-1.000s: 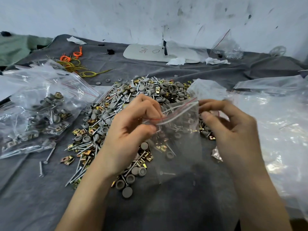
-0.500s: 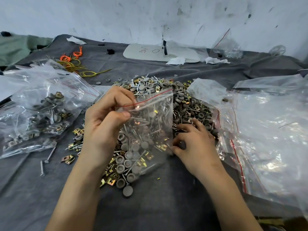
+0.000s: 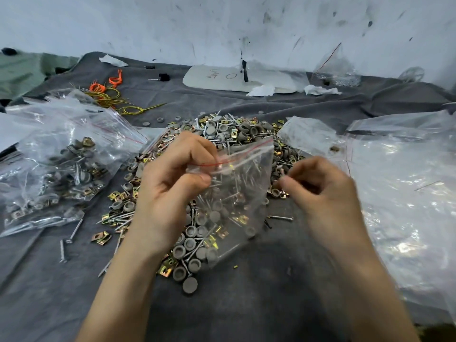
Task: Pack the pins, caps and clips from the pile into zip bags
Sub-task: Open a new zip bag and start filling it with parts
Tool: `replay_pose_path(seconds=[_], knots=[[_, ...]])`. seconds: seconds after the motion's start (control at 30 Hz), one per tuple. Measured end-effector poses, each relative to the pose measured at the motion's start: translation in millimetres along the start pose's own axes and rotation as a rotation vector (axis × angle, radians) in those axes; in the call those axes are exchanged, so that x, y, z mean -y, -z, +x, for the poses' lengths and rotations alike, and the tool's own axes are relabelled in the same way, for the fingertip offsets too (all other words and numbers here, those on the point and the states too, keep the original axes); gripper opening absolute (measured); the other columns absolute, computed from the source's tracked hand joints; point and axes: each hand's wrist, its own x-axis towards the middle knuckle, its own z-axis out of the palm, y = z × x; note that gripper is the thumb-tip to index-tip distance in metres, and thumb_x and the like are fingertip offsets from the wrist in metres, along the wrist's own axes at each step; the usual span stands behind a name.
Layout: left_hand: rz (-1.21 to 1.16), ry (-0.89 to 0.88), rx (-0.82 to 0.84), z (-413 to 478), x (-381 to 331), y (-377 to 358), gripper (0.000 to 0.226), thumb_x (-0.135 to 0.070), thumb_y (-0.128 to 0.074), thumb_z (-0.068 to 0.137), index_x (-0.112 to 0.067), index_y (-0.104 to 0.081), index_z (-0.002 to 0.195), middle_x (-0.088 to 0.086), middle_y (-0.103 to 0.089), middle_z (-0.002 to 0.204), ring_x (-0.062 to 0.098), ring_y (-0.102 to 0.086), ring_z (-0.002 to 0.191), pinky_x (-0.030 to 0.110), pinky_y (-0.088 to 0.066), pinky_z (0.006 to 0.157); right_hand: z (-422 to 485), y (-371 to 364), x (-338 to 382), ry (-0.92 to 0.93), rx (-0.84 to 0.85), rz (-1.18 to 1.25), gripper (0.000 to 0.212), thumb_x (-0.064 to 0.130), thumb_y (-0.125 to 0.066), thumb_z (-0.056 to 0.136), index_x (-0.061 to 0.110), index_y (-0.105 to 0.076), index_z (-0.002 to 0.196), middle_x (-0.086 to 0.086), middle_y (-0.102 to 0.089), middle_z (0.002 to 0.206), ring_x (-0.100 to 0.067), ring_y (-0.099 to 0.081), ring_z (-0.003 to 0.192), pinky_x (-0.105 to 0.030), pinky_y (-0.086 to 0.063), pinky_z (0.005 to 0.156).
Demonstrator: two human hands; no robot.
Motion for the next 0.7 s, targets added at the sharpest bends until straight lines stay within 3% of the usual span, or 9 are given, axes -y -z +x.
replay_pose_path(seconds=[0.07,0.17,0.3,0.33,0.47,0.57,0.7], knots=[[0.074,-0.026,0.052,-0.3,-4.4,-9.7,0.010,-0.019,-0.049,0.069,-0.029,-0.049,0.068,-0.014,-0.056,0.085,0.010,-0.052,0.086,0.025,-0.038,0.077,-4.4,6.3,16.7,0.084,-0.062,0.186,0.027,0.003,-0.070,0.083,0.024,-0.055,0.089,0.002,-0.072,0.075,-0.006,-0.065,0.061,-0.013,-0.047,0.054],[0.166,-0.072,0.139,-2.1,-12.2,-22.1,0.009,-0.018,-0.048,0.071,-0.026,-0.050,0.073,-0.003,-0.055,0.087,0.007,-0.053,0.087,0.020,-0.040,0.076,-11.6,8.8,39.3,0.296,-0.158,0.255,0.028,0.004,-0.064,0.088,0.027,-0.052,0.098,0.003,-0.074,0.083,-0.011,-0.069,0.065,-0.017,-0.052,0.060],[0.163,-0.046,0.186,-5.0,-19.4,-31.2,0.007,-0.016,-0.048,0.071,-0.016,-0.054,0.070,0.001,-0.054,0.089,0.017,-0.054,0.086,0.042,-0.051,0.079,-18.1,8.8,50.6,0.448,-0.170,0.182,0.020,0.010,-0.063,0.090,0.025,-0.052,0.099,0.002,-0.075,0.085,-0.012,-0.071,0.083,-0.020,-0.052,0.076],[0.155,-0.044,0.191,-5.3,-20.2,-32.1,0.006,-0.016,-0.048,0.071,-0.014,-0.054,0.070,0.002,-0.054,0.089,0.017,-0.054,0.085,0.044,-0.051,0.078,-19.0,7.9,50.6,0.466,-0.152,0.151,0.020,0.010,-0.064,0.090,0.024,-0.053,0.098,0.000,-0.074,0.083,-0.011,-0.071,0.086,-0.020,-0.051,0.078],[0.178,-0.089,0.196,-4.3,-20.1,-31.5,0.003,-0.015,-0.047,0.072,-0.016,-0.049,0.073,0.006,-0.054,0.088,0.014,-0.052,0.084,0.025,-0.041,0.074,-19.9,6.7,48.8,0.434,-0.038,0.072,0.017,0.013,-0.068,0.085,0.024,-0.059,0.094,0.002,-0.070,0.090,-0.009,-0.070,0.089,-0.017,-0.051,0.077],[0.162,-0.091,0.184,-3.0,-19.1,-30.0,0.007,-0.016,-0.048,0.072,-0.021,-0.050,0.076,0.003,-0.052,0.089,0.011,-0.051,0.085,0.022,-0.039,0.074,-19.5,10.2,46.7,0.394,-0.009,-0.103,0.015,0.025,-0.071,0.080,0.031,-0.067,0.093,0.011,-0.070,0.096,-0.011,-0.065,0.098,-0.025,-0.051,0.083],[0.142,-0.087,0.153,-2.1,-17.8,-26.8,0.003,-0.017,-0.047,0.071,-0.018,-0.049,0.073,0.004,-0.052,0.088,0.008,-0.052,0.087,0.021,-0.040,0.077,-19.4,15.0,45.6,0.388,-0.032,-0.070,0.007,0.027,-0.067,0.084,0.029,-0.069,0.090,0.012,-0.070,0.096,-0.016,-0.065,0.101,-0.041,-0.052,0.084]])
